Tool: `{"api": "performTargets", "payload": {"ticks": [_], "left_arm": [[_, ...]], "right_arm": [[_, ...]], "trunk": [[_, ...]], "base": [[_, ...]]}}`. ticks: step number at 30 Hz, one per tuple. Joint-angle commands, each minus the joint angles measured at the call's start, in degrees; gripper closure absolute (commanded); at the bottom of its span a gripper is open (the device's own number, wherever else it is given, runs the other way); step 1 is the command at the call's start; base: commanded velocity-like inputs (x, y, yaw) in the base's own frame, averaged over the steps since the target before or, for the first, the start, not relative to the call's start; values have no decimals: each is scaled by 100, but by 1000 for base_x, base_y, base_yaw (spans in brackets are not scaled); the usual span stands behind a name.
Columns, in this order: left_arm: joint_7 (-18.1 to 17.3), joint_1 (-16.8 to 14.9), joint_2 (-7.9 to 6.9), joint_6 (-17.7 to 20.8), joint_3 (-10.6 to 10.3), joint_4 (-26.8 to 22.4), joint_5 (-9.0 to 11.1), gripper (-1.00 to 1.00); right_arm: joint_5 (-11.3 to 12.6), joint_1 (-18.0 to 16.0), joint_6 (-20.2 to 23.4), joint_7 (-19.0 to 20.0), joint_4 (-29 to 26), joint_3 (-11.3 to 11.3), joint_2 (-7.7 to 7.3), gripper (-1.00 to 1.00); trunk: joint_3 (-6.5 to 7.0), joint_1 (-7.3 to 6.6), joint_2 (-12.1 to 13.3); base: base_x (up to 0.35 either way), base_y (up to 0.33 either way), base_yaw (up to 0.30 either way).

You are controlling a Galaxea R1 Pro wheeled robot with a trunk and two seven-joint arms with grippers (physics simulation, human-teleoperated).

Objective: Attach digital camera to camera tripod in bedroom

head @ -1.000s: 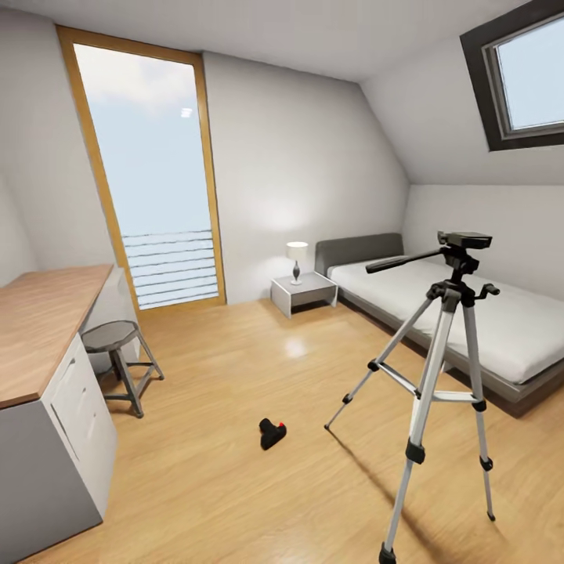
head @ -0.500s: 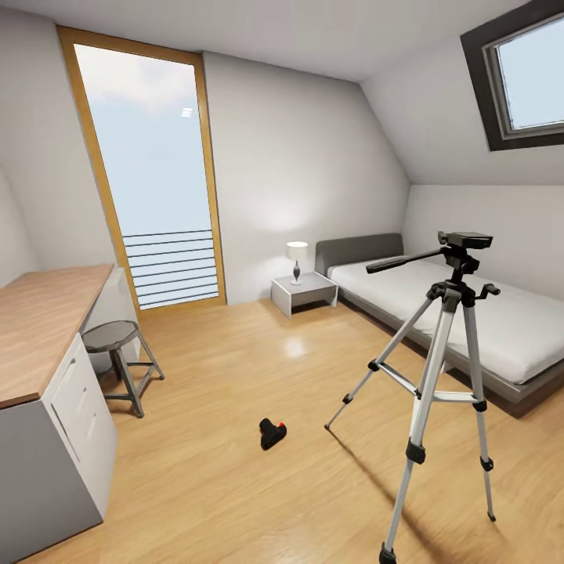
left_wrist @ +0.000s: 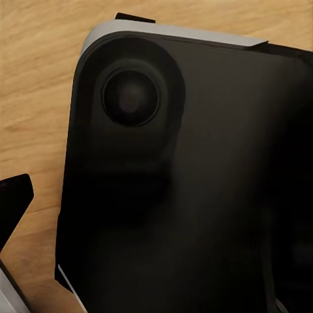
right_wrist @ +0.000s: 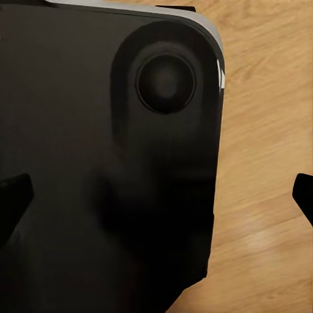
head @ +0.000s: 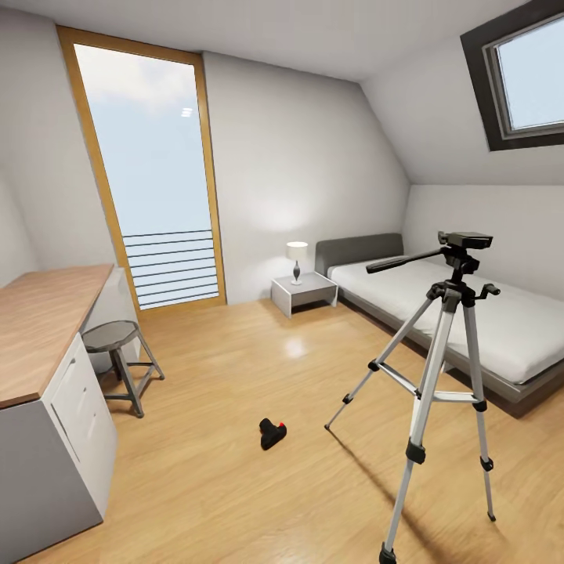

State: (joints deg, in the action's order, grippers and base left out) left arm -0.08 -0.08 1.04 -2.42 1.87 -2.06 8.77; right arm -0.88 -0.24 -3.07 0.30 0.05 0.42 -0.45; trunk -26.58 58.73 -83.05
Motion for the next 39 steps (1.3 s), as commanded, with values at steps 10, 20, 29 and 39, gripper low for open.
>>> {"api": "performTargets", "payload": {"ticks": [10, 20, 29, 39], "left_arm": [[-1, -1, 0, -13, 12, -2, 33, -100], [-1, -1, -7, -13, 0, -5, 20, -100], [-1, -1, -7, -13, -1, -5, 20, -100], [-1, -1, -4, -13, 5, -5, 19, -100]], "right_arm": [[5, -2, -18, -19, 3, 216, 6, -100], [31, -2, -18, -46, 3, 255, 3, -100], [35, -2, -18, -47, 3, 256, 9, -100], [35, -2, -18, -49, 3, 257, 18, -100]], "trunk": [[-5, 0, -3], [-5, 0, -3], [-5, 0, -3], [-5, 0, -3]], "base": [[0, 0, 0], [10, 0, 0], [107, 0, 0], [24, 95, 0]]}}
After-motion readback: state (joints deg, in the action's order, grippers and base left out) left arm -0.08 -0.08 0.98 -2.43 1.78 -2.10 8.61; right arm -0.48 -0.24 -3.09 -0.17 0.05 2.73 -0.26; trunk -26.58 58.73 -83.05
